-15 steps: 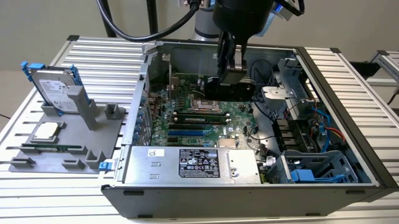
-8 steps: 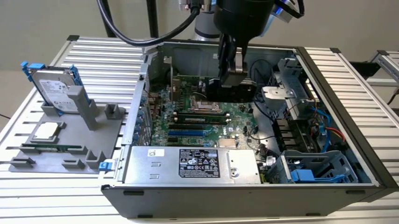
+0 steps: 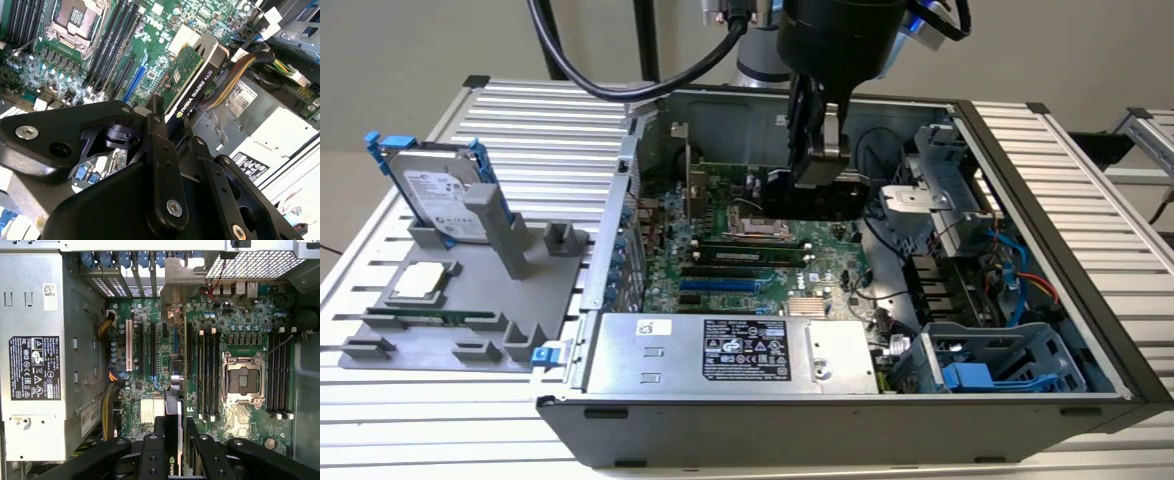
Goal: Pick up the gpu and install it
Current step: 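Insert the gpu into the slot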
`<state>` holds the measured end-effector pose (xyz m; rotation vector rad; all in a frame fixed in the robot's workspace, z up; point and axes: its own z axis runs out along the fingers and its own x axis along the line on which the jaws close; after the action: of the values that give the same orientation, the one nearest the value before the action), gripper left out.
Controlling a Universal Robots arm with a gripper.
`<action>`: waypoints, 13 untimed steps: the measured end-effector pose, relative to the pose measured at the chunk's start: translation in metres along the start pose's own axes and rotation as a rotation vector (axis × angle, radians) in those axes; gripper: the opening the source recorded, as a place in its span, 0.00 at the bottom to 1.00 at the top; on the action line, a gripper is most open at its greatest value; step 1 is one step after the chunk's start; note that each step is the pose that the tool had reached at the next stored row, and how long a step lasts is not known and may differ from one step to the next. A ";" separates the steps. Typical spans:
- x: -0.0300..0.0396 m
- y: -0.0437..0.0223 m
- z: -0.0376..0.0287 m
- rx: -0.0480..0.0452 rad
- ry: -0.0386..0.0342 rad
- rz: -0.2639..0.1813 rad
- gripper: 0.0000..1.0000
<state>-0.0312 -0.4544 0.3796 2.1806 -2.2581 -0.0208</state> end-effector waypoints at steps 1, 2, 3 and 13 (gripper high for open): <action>0.0000 0.0000 0.0002 0.0002 -0.0001 0.000 0.00; 0.0000 -0.0001 0.0007 0.0006 -0.0003 0.000 0.00; 0.0000 -0.0001 0.0012 0.0010 -0.0003 0.000 0.00; 0.0000 -0.0001 0.0036 0.0015 -0.0004 0.000 0.00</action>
<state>-0.0312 -0.4543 0.3760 2.1816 -2.2590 -0.0195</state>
